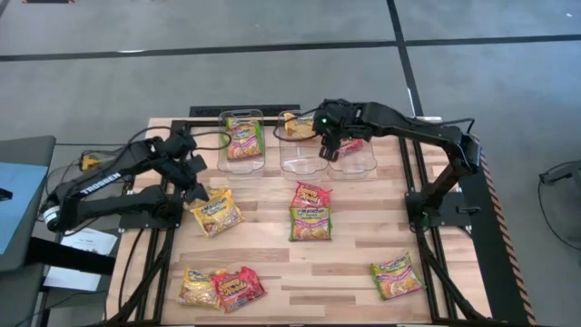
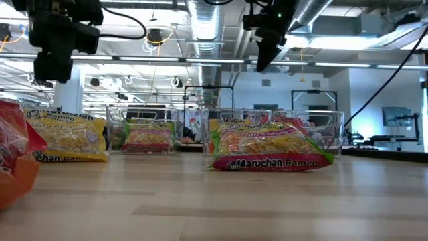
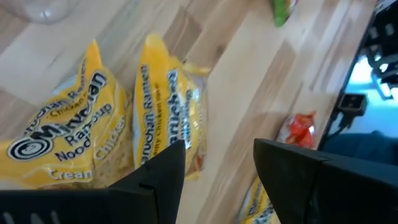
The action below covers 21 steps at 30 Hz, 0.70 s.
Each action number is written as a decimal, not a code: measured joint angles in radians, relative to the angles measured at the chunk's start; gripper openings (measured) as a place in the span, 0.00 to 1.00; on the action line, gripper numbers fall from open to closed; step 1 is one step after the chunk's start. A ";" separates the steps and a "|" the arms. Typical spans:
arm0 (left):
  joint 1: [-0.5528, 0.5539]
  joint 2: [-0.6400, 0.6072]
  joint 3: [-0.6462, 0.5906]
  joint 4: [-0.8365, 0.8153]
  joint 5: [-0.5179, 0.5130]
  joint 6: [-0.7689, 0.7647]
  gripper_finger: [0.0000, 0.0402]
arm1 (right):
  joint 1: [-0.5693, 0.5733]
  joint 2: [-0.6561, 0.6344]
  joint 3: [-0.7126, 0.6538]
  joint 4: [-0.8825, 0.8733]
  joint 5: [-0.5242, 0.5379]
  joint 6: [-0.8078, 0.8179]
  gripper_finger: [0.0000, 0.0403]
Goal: Sort Maruchan noodles
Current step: Put the yellow noodle pack into the middle transparent bin
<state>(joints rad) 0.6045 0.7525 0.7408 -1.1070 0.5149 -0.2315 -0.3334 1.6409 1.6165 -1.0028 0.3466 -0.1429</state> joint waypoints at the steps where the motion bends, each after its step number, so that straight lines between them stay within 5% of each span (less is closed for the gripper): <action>1: -0.004 0.000 -0.010 -0.001 -0.004 0.011 0.44 | 0.010 0.000 0.000 -0.003 0.000 0.019 0.50; 21: -0.082 0.003 -0.227 0.139 -0.114 -0.094 0.44 | 0.150 0.000 0.000 -0.037 -0.003 0.180 0.50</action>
<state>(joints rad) 0.5221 0.7551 0.5140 -0.9682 0.4006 -0.3252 -0.1829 1.6409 1.6165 -1.0400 0.3435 0.0376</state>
